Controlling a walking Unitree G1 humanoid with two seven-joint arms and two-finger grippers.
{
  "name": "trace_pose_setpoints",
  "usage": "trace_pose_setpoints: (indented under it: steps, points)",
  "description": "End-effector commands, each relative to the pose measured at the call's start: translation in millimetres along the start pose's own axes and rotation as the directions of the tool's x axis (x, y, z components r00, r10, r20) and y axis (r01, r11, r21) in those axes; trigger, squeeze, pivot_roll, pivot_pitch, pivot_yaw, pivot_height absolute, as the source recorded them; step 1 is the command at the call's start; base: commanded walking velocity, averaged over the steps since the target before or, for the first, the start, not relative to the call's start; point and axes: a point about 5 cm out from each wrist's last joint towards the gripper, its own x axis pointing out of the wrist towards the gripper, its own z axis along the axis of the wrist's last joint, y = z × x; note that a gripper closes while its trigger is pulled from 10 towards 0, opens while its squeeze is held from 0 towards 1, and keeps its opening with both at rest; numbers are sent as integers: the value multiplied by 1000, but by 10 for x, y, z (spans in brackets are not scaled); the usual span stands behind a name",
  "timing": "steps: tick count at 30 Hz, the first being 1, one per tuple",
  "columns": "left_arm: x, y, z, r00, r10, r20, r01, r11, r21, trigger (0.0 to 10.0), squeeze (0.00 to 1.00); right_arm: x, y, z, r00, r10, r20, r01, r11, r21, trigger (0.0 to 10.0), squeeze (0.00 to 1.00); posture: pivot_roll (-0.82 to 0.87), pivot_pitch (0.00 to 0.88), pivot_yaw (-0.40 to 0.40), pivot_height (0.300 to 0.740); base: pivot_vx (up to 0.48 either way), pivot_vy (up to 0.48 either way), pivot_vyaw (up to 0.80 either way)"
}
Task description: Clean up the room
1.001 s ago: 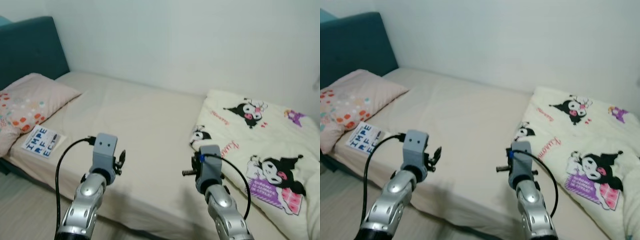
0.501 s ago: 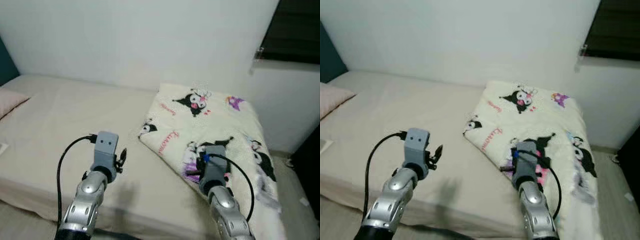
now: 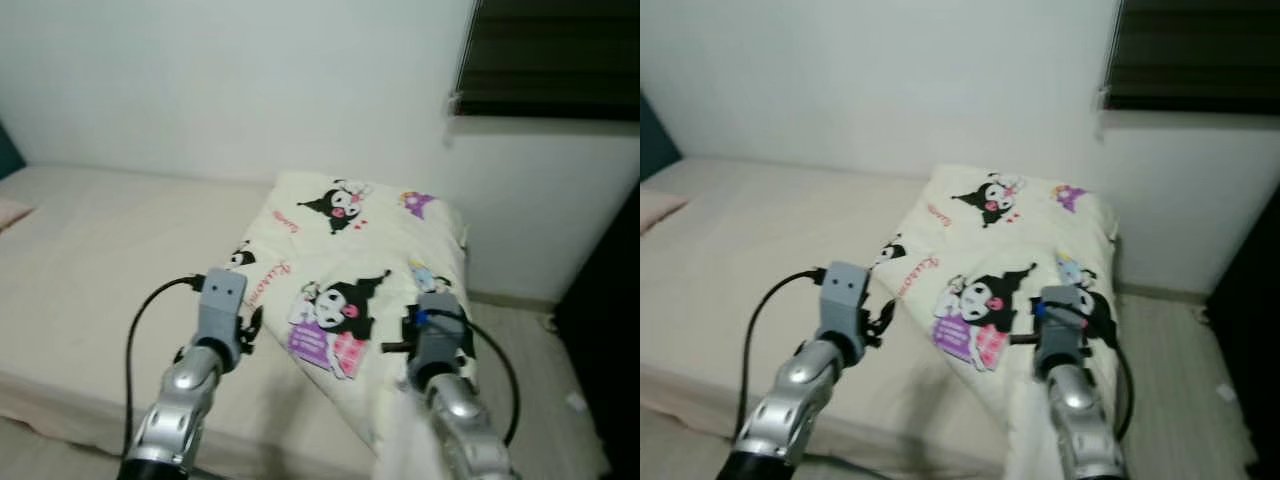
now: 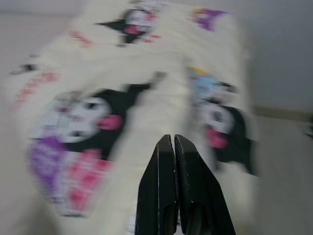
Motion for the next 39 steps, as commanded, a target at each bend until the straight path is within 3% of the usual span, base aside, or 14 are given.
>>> trace_pose_setpoints:
  steps: [1, 4, 12, 16, 25, 33, 34, 39]
  points:
    - [-15, 45, -90, 999, 6, -48, -6, 1000, 0, 10000, 0, -13, 72, -10, 1000, 16, -4, -15, 1000, 25, 10000, 0, -36, 30, 9, 740, 0, 480, 0]
    - [-8, 53, -77, 999, 21, -33, -21, 1000, 5, 10000, 0, -30, 63, -17, 1000, 11, -4, -10, 1000, 27, 10000, 0, -40, 31, 12, 740, 0, 480, 0]
    - [-2, 23, -75, 1000, 0, -24, 1, 999, 49, 10000, 0, -55, 45, -22, 1000, -8, 4, 8, 999, 31, 10000, 0, -46, 28, 18, 740, 0, 0, 0]
    - [-6, 20, -63, 1000, 4, -6, -4, 999, 34, 10000, 0, -60, 10, -9, 999, -37, 13, 37, 999, 25, 10000, 0, -50, 28, 21, 740, 0, 0, 0]
    - [-57, 180, -183, 997, 65, -33, -64, 998, 15, 10000, 0, 6, -308, 81, 985, -170, -1, 170, 985, -20, 10000, 0, -76, 57, 10, 740, 0, 0, 0]
    - [-101, 160, -243, 995, 85, -44, -84, 996, 12, 10000, 0, 200, -589, 89, 975, -206, -85, 201, 977, -65, 10000, 20, -46, 115, -12, 740, 0, 0, 0]
    - [-113, 143, -211, 997, 76, -30, -76, 997, 28, 10000, 0, 247, -662, 86, 970, -222, -102, 217, 974, -59, 10000, 976, -29, 138, -24, 740, 0, 0, 0]
    - [-199, 224, -74, 998, 58, 29, -60, 995, 76, 10000, 0, 389, -805, 119, 964, -234, -129, 243, 969, 52, 10000, 1000, 40, 235, -55, 740, 0, 0, 0]
